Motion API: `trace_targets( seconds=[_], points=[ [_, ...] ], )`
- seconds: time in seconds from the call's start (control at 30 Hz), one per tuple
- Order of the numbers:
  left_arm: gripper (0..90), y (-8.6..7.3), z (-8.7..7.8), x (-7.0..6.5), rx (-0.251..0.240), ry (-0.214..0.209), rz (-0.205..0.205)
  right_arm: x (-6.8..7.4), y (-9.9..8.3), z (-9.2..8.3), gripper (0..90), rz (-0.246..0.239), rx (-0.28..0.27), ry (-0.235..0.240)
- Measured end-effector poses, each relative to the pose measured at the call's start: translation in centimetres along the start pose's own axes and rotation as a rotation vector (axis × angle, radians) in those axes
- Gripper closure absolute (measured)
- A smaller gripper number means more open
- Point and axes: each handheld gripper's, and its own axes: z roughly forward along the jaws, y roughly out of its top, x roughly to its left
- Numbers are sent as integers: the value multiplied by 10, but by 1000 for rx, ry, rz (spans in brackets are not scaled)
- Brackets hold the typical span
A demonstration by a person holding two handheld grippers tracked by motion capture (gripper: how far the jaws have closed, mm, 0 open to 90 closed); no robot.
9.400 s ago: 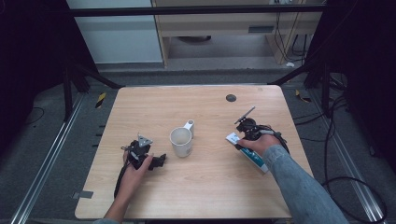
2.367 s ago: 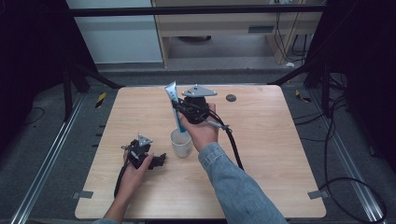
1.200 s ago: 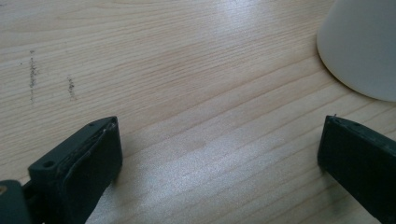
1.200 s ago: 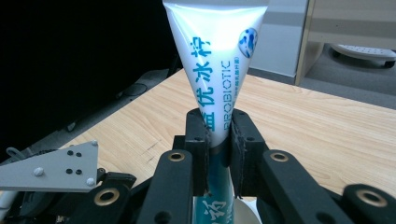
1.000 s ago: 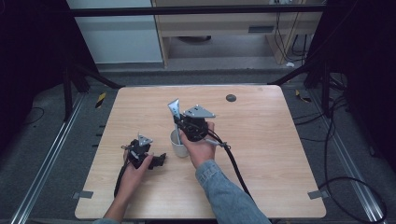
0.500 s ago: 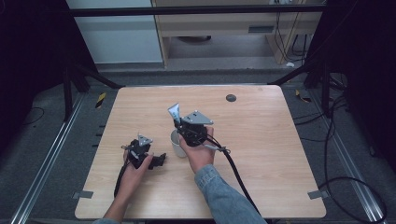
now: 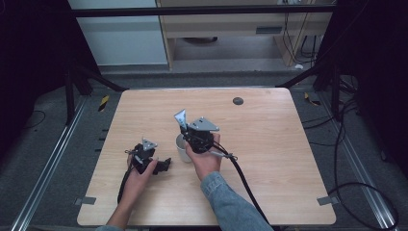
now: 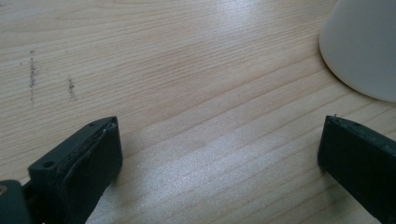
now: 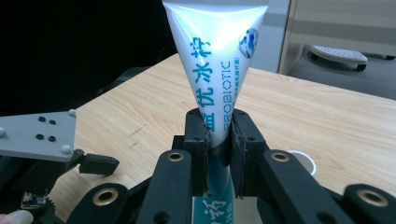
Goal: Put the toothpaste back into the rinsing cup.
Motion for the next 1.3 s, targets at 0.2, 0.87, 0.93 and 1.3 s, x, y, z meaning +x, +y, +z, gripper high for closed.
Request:
trace_targets(
  seconds=[0.2,0.87,0.93,1.3],
  points=[
    [0,0,0,0,0,0,0,-2,-5,3,787,4,10,-4],
    [0,0,0,0,0,0,0,-9,-4,4,780,34,21,7],
    [0,0,0,0,0,0,0,-11,-5,4,779,45,21,7],
    [0,0,0,0,0,0,0,-15,-4,5,775,60,27,21]
  ],
)
